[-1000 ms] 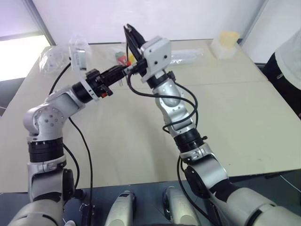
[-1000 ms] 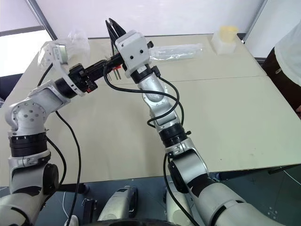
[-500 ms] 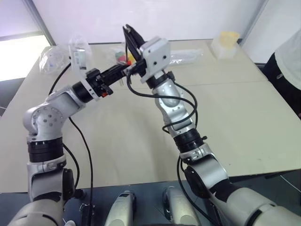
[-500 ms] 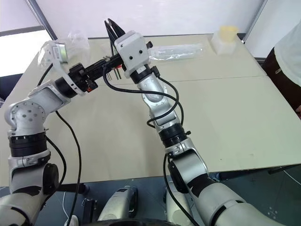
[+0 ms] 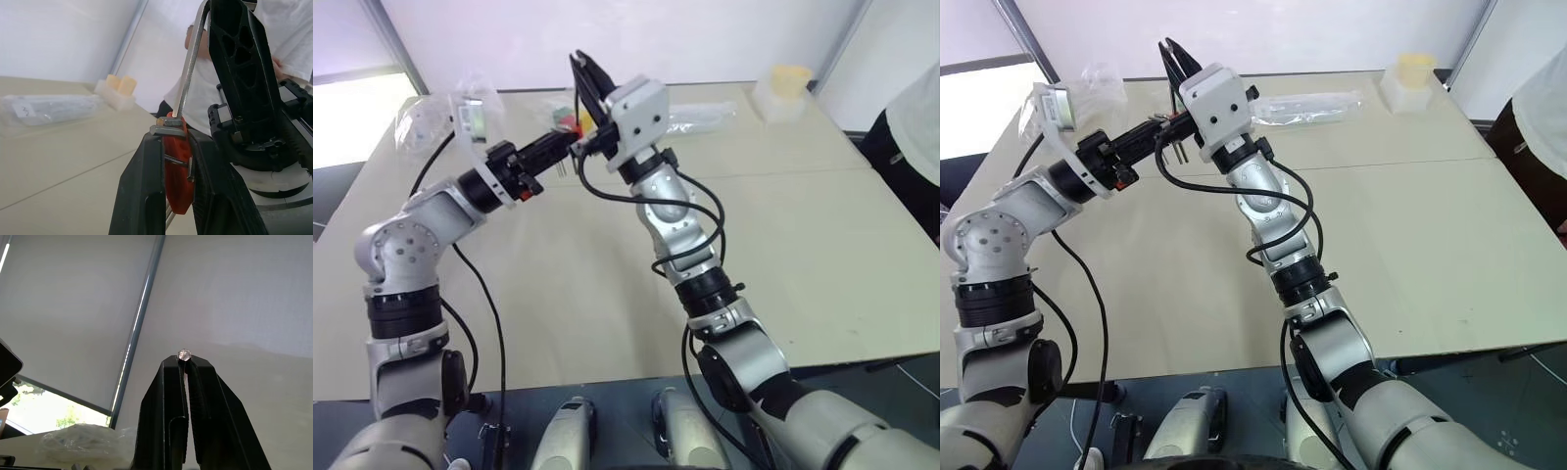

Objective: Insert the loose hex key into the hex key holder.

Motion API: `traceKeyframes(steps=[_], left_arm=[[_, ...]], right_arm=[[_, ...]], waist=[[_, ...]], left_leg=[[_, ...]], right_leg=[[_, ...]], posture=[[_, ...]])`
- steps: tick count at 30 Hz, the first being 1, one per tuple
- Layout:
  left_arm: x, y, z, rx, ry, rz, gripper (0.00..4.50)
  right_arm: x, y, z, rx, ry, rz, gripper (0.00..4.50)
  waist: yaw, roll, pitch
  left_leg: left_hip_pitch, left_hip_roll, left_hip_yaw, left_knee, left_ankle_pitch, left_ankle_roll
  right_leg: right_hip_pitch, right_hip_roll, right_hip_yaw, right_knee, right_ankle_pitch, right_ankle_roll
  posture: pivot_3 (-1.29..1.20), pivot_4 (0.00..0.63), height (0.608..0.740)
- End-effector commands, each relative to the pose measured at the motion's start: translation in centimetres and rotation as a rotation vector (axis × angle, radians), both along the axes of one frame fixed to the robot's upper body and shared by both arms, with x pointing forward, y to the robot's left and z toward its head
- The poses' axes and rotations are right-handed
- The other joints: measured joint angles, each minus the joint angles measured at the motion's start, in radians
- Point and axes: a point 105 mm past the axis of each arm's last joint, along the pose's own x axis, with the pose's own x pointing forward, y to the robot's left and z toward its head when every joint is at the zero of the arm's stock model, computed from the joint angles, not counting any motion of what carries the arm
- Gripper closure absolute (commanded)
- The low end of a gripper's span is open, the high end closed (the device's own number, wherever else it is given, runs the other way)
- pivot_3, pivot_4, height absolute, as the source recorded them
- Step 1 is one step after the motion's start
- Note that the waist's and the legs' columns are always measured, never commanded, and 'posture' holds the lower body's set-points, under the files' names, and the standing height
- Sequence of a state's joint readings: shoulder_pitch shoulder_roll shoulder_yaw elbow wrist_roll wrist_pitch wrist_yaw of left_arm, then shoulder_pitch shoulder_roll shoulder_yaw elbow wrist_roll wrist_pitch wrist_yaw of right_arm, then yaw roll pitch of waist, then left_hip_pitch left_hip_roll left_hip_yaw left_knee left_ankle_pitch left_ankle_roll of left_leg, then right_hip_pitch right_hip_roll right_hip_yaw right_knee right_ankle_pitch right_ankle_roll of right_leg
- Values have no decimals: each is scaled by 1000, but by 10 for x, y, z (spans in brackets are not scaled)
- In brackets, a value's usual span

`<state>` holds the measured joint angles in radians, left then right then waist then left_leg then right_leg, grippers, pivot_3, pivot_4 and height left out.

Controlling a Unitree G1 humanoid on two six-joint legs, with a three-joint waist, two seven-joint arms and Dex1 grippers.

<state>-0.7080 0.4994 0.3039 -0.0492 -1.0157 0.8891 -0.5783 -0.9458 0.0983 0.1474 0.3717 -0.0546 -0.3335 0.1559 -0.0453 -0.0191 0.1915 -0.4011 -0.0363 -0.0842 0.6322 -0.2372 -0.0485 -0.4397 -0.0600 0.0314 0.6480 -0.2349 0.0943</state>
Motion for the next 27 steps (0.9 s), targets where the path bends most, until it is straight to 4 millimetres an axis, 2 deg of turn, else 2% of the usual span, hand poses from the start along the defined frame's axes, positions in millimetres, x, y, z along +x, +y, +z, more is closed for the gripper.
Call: traceKeyframes(steps=[1, 7, 15, 21, 24, 27], left_arm=[[-10, 3, 20, -24, -79, -10, 4279], [-9, 4, 22, -44, -68, -9, 4279], [-7, 4, 20, -46, -48, -13, 4279], [-7, 5, 19, -42, -45, -16, 4279], [-7, 5, 19, -40, -45, -17, 4279], [-8, 5, 19, -38, -44, -18, 4279]], right_arm=[[-9, 2, 14, 18, -56, 18, 4469], [-14, 5, 15, -12, -89, 29, 4469], [-34, 16, 13, -81, -173, 84, 4469], [-36, 18, 8, -101, -168, 94, 4469], [-36, 18, 7, -103, -161, 98, 3419], [-34, 20, 3, -116, -145, 105, 1915]], waist=[[0, 0, 0], [0, 0, 0], [0, 0, 0], [0, 0, 0], [-1, 0, 0], [0, 0, 0]], left_leg=[[0, 0, 0, 0, 0, 0], [0, 0, 0, 0, 0, 0], [0, 0, 0, 0, 0, 0], [0, 0, 0, 0, 0, 0], [0, 0, 0, 0, 0, 0], [0, 0, 0, 0, 0, 0]], right_leg=[[0, 0, 0, 0, 0, 0], [0, 0, 0, 0, 0, 0], [0, 0, 0, 0, 0, 0], [0, 0, 0, 0, 0, 0], [0, 0, 0, 0, 0, 0], [0, 0, 0, 0, 0, 0]], posture=[[0, 150, 740], [0, 150, 740], [0, 150, 740], [0, 150, 740], [0, 150, 740], [0, 150, 740]])
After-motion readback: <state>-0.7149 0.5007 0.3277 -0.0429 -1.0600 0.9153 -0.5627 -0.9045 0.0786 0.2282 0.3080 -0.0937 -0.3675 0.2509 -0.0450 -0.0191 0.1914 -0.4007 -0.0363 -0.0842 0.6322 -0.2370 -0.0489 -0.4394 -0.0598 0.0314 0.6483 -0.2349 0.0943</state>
